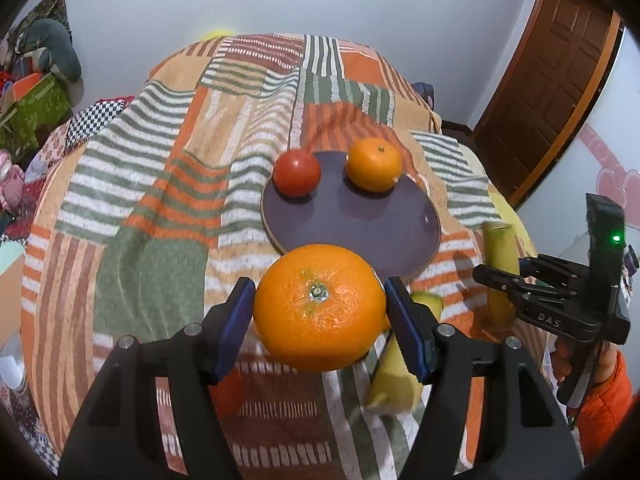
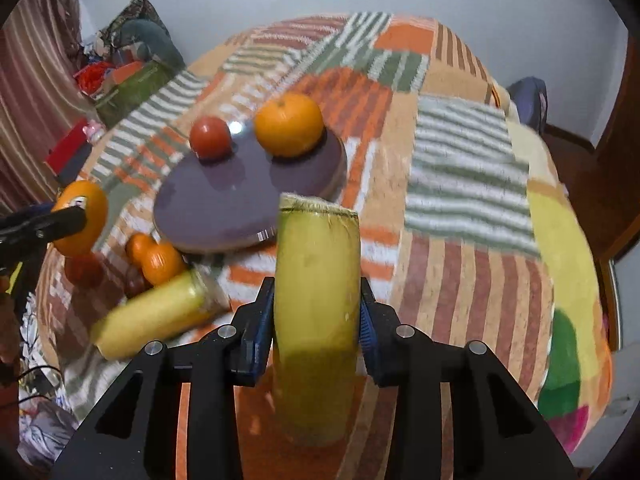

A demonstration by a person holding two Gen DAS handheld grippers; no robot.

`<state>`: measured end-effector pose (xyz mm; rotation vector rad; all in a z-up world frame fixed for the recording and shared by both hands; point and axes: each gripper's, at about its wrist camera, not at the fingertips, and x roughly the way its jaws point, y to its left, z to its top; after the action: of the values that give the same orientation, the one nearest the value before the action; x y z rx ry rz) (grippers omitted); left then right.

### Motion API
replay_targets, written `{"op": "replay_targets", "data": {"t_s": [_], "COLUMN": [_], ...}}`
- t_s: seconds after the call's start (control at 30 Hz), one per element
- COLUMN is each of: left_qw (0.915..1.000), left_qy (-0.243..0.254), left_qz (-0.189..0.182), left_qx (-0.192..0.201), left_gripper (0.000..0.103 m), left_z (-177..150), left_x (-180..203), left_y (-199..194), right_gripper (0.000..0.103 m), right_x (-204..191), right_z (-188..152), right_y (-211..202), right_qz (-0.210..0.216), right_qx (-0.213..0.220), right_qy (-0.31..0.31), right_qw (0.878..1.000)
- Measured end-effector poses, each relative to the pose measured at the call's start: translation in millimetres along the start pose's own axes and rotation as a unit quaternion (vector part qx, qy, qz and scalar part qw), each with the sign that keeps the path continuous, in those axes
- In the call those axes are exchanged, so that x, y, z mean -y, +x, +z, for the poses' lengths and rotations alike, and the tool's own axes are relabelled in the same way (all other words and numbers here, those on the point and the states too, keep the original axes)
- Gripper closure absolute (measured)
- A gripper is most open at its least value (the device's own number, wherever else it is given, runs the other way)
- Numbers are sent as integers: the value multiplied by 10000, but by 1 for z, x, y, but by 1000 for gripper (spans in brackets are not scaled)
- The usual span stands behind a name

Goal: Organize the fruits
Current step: 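Lower the corn cob onto the plate with the right gripper while the left gripper places the orange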

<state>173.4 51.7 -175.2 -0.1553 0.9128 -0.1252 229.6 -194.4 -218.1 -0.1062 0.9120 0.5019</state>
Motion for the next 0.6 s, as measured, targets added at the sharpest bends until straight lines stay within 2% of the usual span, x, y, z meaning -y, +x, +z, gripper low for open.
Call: {"op": "replay_targets", "data": {"t_s": [0.23,0.6], "left_qw": [10000,9999], "left_qy": [-37,61], "left_qz": [-22,-15], "left_qx": [43,-150], "left_gripper": [37,37], "left_z": [23,51], "left_x": [-5,-10], "left_y": [13,50], "right_gripper": [69,69], "right_x": [-13,-45], "right_z": [26,56], "right_y": [5,32], "right_qz": [159,406], "right_qx": [209,194], "right_qy": [-227,-658], "right_qw": [9994,9968]}}
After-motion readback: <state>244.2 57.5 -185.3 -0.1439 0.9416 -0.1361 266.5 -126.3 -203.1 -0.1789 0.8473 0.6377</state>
